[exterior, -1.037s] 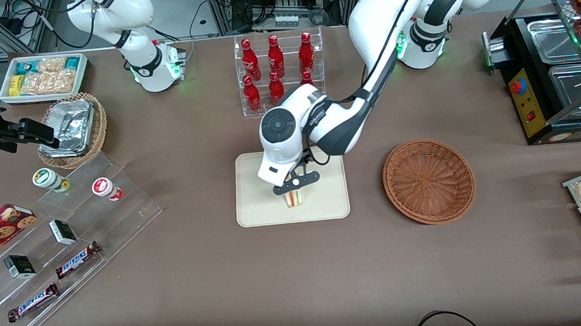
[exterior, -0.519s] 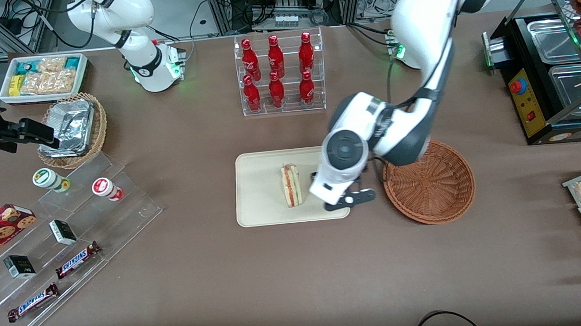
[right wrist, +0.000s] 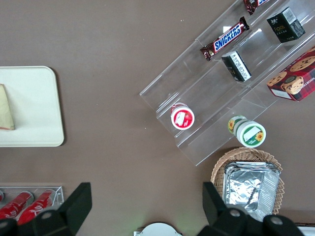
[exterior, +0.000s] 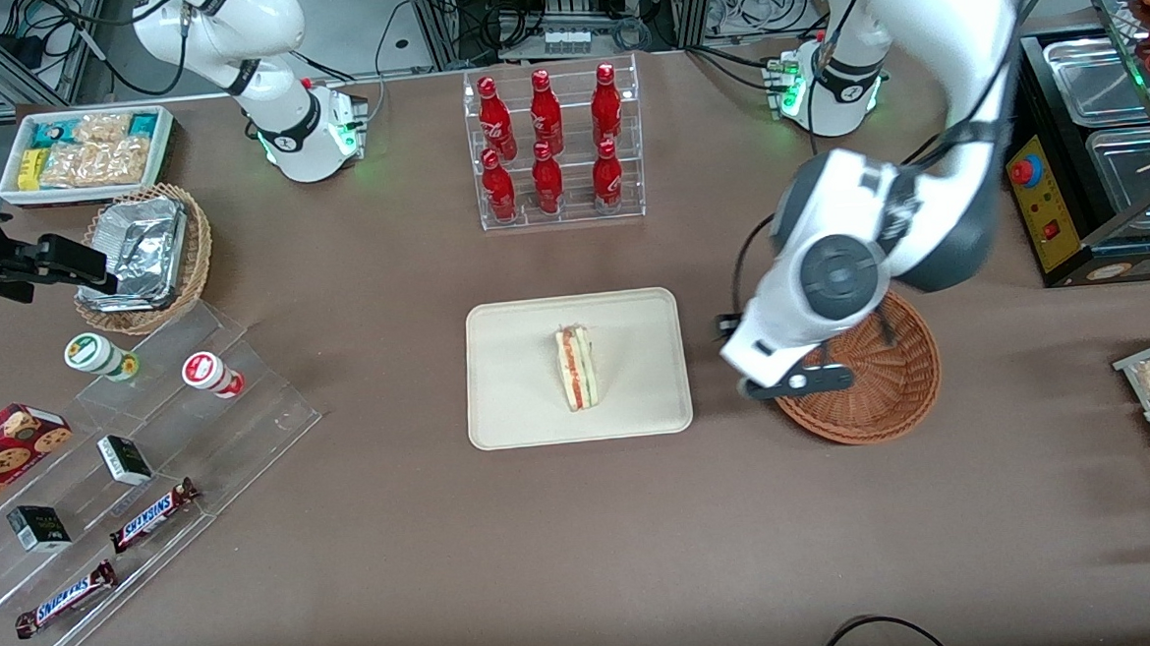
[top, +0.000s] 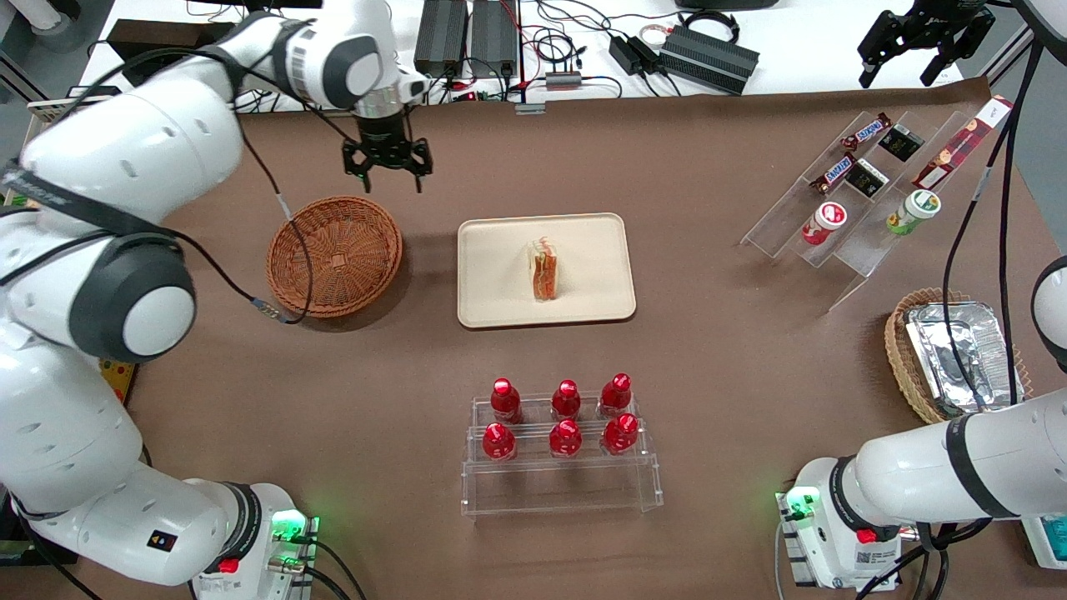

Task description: Place sandwich from basket to tray

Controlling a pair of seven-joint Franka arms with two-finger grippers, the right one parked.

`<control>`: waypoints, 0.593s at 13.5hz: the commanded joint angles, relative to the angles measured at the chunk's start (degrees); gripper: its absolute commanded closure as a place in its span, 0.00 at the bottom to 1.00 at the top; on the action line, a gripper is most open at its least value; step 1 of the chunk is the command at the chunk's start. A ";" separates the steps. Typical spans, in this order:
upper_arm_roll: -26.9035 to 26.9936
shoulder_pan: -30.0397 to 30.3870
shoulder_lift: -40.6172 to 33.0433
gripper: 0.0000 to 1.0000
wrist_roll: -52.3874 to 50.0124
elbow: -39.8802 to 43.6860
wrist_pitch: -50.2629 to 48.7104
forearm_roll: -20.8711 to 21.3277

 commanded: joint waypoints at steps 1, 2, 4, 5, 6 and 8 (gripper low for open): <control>-0.40 4.81 -10.29 0.00 7.68 -9.89 -0.06 -0.03; -0.40 6.22 -12.32 0.00 10.66 -10.96 -0.76 -0.03; -0.48 9.38 -14.96 0.00 18.21 -10.80 -5.58 -0.12; -0.40 10.62 -16.54 0.00 21.90 -10.71 -6.82 -0.12; -0.40 12.63 -17.86 0.00 25.77 -10.44 -8.05 0.05; 0.39 14.83 -19.54 0.00 30.71 -8.87 -11.47 0.76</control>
